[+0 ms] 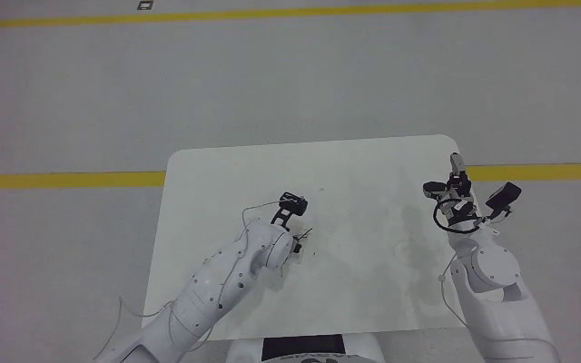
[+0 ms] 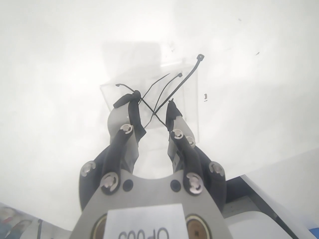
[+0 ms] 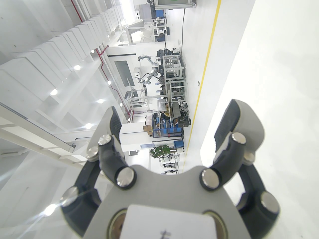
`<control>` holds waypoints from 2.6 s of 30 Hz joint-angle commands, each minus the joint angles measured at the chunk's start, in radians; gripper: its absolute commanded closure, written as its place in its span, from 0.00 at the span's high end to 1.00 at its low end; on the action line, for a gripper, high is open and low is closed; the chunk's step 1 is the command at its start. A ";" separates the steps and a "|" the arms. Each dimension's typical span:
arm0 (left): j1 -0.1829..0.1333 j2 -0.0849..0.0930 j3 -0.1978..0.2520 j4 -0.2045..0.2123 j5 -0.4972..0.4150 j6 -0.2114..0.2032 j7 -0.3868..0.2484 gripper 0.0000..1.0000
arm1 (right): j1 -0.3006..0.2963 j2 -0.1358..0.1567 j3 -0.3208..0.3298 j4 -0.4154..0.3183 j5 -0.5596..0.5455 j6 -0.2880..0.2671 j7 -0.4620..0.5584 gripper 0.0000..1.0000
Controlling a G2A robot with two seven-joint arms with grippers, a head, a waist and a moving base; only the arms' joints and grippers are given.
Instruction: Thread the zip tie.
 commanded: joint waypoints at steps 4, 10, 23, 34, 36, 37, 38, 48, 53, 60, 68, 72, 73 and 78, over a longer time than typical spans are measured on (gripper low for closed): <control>-0.005 -0.003 0.009 0.006 -0.015 -0.011 0.026 0.25 | 0.000 0.000 0.000 0.000 0.000 0.000 0.000 1.00; -0.001 -0.001 0.014 0.005 -0.017 -0.047 0.057 0.18 | 0.000 0.000 0.000 0.000 0.000 0.000 0.000 1.00; -0.008 -0.001 0.021 0.040 -0.027 -0.085 0.108 0.18 | 0.000 0.000 0.000 0.000 0.000 0.000 0.000 1.00; -0.021 -0.002 0.026 0.058 -0.036 -0.088 0.114 0.00 | 0.000 0.000 0.000 0.000 0.000 0.000 0.000 1.00; -0.021 -0.002 0.026 0.058 -0.036 -0.086 0.113 0.00 | 0.000 0.000 0.000 0.000 0.000 0.000 0.000 1.00; -0.021 -0.001 0.026 0.056 -0.036 -0.085 0.112 0.00 | 0.000 0.000 0.000 0.000 0.000 0.000 0.000 1.00; -0.020 -0.001 0.025 0.051 -0.033 -0.083 0.111 0.00 | 0.000 0.000 0.000 0.000 0.000 0.000 0.000 1.00; 0.051 0.028 -0.029 -0.117 0.012 -0.088 0.068 0.00 | 0.000 0.000 0.000 0.000 0.000 0.000 0.000 1.00; 0.115 0.050 -0.072 -0.221 0.020 -0.131 0.062 0.00 | 0.000 0.000 0.000 0.000 0.000 0.000 0.000 1.00; 0.163 0.069 -0.106 -0.262 -0.007 -0.243 0.086 0.00 | 0.000 0.000 0.000 0.000 0.000 0.000 0.000 1.00; 0.168 0.069 -0.106 -0.248 -0.021 -0.242 0.111 0.00 | 0.000 0.000 0.000 0.000 0.000 0.000 0.000 1.00; 0.156 0.075 -0.164 -0.230 -0.099 -0.257 0.128 0.00 | 0.000 0.000 0.000 0.000 0.000 0.000 0.000 1.00; 0.159 0.079 -0.189 -0.234 -0.140 -0.268 0.130 0.00 | 0.000 0.000 0.000 0.000 0.000 0.000 0.000 1.00; 0.195 0.109 -0.344 -0.251 -0.284 -0.396 0.120 0.00 | 0.000 0.000 0.000 0.000 0.000 0.000 0.000 1.00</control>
